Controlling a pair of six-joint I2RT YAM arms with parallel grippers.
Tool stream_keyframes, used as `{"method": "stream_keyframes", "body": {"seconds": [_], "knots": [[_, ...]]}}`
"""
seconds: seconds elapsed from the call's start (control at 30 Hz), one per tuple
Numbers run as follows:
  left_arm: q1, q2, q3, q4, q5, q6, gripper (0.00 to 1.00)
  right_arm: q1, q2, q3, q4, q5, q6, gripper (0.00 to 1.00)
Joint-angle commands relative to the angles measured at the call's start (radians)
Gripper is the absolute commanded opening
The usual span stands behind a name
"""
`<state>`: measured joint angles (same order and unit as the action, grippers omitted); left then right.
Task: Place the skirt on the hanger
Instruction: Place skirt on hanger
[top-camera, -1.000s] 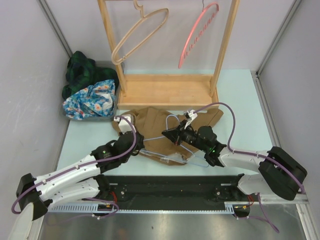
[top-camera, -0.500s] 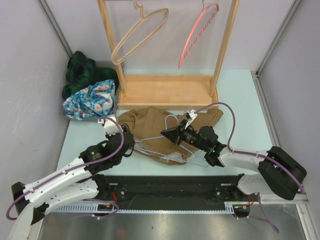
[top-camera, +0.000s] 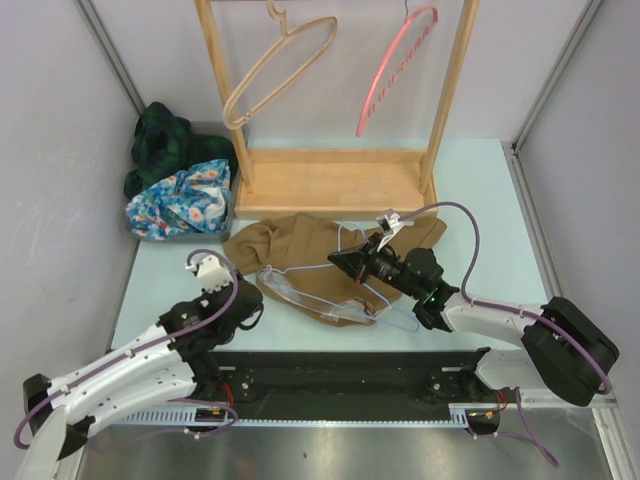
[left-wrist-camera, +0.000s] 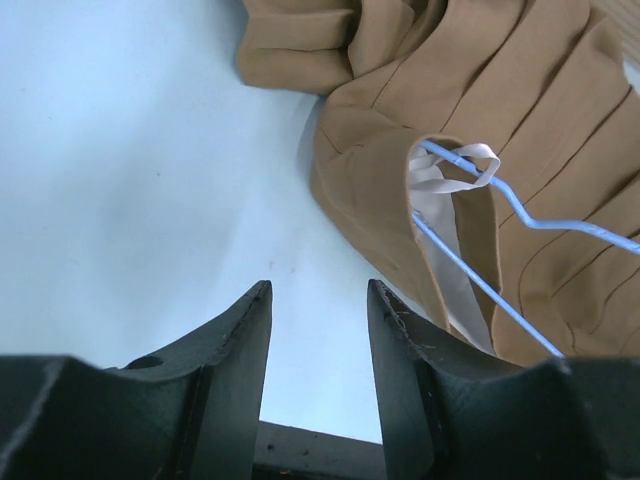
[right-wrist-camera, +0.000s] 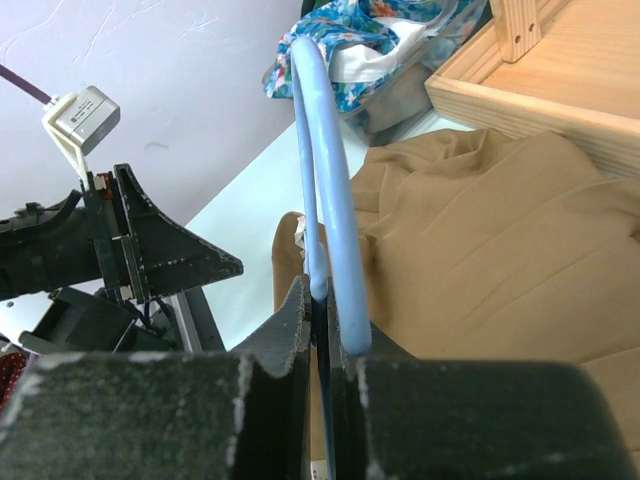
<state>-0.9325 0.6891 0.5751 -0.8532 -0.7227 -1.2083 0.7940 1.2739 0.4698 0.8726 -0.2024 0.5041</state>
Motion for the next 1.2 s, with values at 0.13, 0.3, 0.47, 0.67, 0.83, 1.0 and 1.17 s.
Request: {"method": "stream_keyframes", "body": {"seconds": [0.13,0.3,0.47,0.67,0.83,1.0,1.17], "knots": [[0.057,-0.14,-0.092,0.147,0.06,-0.063,0.55,-0.001,-0.045,0.041,0.046,-0.002,0.014,0.0],[0.067,-0.155,-0.107,0.152,0.069,-0.083,0.61,-0.003,-0.054,0.047,0.054,0.012,0.005,0.0],[0.086,-0.132,-0.097,0.19,0.068,-0.065,0.63,-0.001,-0.045,0.052,0.071,0.001,0.013,0.0],[0.126,-0.086,-0.086,0.232,0.065,-0.057,0.66,-0.001,-0.048,0.05,0.083,0.012,0.011,0.0],[0.159,-0.039,-0.058,0.244,0.045,-0.039,0.66,-0.003,-0.061,0.053,0.078,0.035,0.004,0.0],[0.172,-0.023,-0.029,0.238,0.035,-0.017,0.65,-0.004,-0.059,0.058,0.088,0.051,-0.002,0.0],[0.178,-0.071,-0.037,0.259,0.04,-0.011,0.65,-0.004,-0.054,0.066,0.092,0.049,-0.004,0.0]]}}
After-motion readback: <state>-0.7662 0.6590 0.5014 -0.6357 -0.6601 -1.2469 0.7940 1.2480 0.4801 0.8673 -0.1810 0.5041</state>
